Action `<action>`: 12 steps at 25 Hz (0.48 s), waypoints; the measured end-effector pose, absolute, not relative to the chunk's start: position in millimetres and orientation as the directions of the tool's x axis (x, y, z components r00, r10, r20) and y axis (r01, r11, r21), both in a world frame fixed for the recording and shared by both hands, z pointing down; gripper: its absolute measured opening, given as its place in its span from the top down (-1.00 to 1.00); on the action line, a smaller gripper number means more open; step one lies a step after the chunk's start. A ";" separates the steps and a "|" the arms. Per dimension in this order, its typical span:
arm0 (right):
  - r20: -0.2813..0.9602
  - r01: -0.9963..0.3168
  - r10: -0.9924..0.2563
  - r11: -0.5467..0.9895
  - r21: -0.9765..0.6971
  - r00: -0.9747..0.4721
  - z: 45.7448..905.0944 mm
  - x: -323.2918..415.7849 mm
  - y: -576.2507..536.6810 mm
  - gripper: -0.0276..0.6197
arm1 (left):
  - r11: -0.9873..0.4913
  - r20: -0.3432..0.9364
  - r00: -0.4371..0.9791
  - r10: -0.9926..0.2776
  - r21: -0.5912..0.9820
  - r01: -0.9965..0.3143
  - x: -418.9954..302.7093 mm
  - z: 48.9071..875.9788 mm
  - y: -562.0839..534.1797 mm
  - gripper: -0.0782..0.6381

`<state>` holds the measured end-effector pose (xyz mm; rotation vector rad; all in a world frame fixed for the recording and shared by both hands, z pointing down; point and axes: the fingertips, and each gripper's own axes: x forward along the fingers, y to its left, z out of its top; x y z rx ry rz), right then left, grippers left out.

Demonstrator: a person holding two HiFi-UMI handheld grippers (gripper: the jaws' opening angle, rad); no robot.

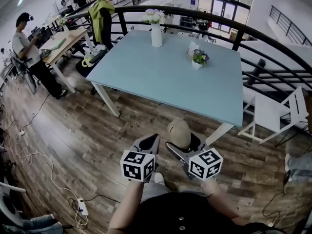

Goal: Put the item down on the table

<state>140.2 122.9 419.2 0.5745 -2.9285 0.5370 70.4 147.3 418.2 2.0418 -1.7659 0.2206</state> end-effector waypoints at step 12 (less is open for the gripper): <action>0.194 -0.428 -0.384 0.851 -0.306 -0.903 423.8 46.9 101.4 -0.35 | -0.139 0.391 0.234 -0.890 0.256 -0.957 -19.4 430.3 130.8 0.73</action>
